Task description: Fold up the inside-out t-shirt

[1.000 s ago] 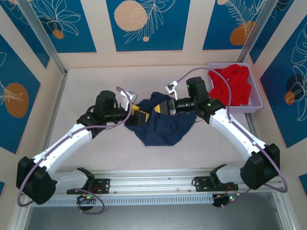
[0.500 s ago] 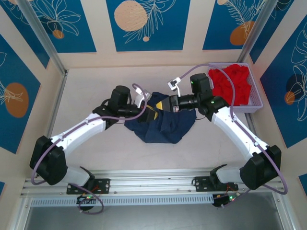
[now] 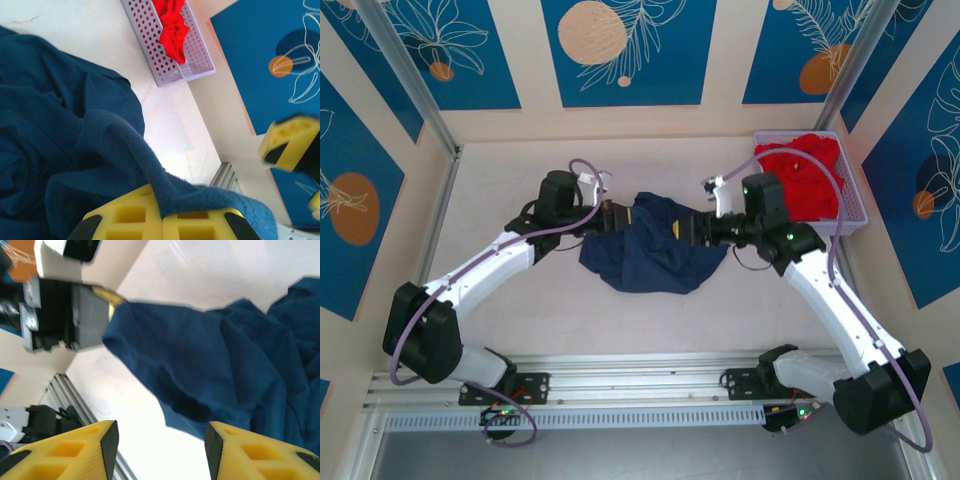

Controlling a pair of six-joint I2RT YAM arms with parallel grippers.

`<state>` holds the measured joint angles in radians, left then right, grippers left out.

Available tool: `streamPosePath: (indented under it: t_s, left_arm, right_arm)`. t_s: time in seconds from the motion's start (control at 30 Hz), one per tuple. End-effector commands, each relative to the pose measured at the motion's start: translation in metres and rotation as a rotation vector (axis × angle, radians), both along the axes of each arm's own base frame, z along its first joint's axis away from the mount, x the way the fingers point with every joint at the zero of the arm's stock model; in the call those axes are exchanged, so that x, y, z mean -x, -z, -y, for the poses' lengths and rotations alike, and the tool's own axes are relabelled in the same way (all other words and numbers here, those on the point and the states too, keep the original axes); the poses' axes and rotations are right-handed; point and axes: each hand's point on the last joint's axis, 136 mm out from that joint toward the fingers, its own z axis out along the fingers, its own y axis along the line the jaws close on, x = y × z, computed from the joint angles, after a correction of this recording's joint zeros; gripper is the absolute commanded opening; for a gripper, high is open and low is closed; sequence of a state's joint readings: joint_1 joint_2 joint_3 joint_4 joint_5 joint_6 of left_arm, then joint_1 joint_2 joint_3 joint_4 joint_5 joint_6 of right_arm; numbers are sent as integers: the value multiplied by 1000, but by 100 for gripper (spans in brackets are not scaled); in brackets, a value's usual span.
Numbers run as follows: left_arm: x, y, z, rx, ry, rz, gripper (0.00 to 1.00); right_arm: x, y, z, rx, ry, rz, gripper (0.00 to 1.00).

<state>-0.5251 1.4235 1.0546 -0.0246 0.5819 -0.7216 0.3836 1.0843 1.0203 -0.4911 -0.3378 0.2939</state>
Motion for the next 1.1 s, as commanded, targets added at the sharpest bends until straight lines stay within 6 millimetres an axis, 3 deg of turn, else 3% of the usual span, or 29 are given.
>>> streamPosePath:
  t_s: [0.0,0.23,0.5,0.7,0.83,0.97,1.07]
  left_arm:
    - [-1,4,-5,32,-61,-114,0]
    - [-2,4,-8,23,-67,-113,0]
    - [1,5,-8,15,-50,-110,0]
    - [2,4,-8,11,-45,-101,0]
    - [4,6,-7,7,-33,-106,0]
    - [4,7,-8,0,-31,-105,0]
    - [5,9,-9,-7,-33,-106,0]
  right_arm:
    - [-7,41,-2,118,-10,88,56]
    - [-14,81,-20,26,-29,-13,60]
    - [-27,62,-20,49,-41,121,61]
    - [-27,73,-25,61,-67,94,61]
    - [-38,65,-31,65,-81,146,60]
    - [-47,63,-40,63,-99,155,54]
    - [-51,61,-43,60,-101,161,38]
